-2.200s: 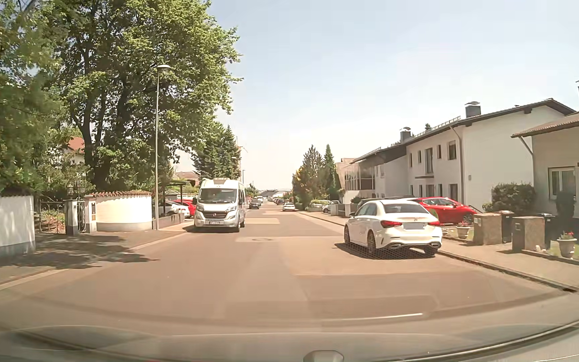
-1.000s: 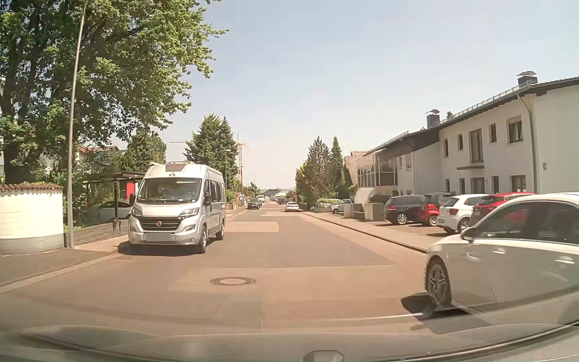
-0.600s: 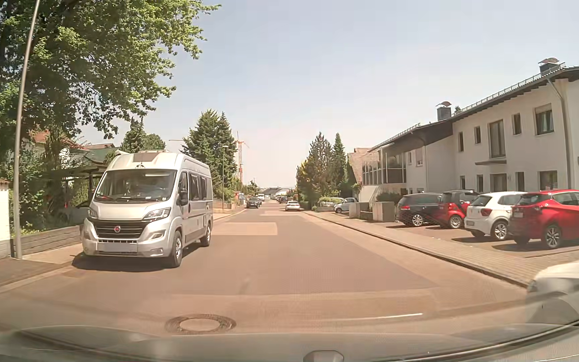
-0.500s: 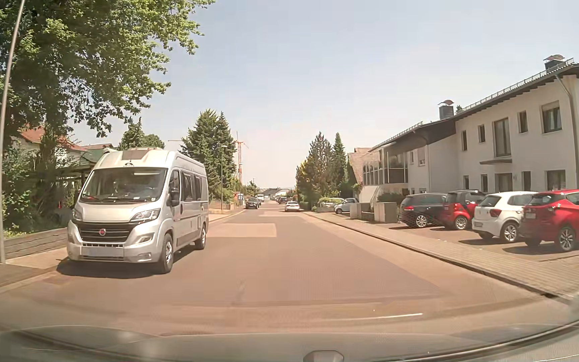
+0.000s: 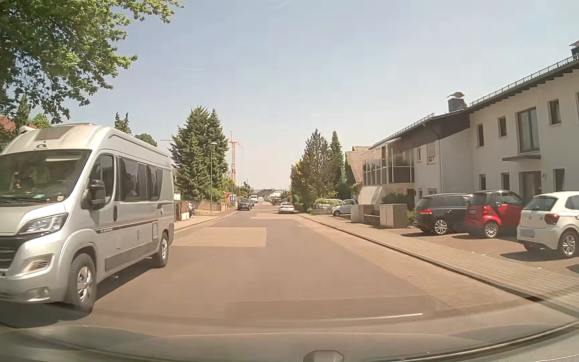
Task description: Follow the waypoints while adhering to traffic rules and regulations
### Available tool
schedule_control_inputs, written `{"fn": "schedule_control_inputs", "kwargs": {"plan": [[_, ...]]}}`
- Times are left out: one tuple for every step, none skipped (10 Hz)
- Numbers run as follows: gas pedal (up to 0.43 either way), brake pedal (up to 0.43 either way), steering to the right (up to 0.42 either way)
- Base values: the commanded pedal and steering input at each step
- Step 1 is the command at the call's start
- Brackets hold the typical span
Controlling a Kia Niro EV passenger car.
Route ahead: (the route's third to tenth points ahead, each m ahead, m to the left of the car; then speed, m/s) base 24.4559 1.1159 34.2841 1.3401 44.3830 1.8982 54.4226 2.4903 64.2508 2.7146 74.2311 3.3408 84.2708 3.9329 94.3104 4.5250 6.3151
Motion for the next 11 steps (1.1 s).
{"fn": "schedule_control_inputs", "kwargs": {"plan": [[0.000, 0.140, 0.028], [0.000, 0.134, 0.029], [0.000, 0.140, 0.031], [0.000, 0.140, 0.029], [0.000, 0.140, 0.026], [0.000, 0.140, 0.022], [0.000, 0.134, 0.019], [0.000, 0.098, 0.017], [0.000, 0.012, 0.012], [0.000, 0.000, 0.004], [0.000, 0.000, -0.005]]}}
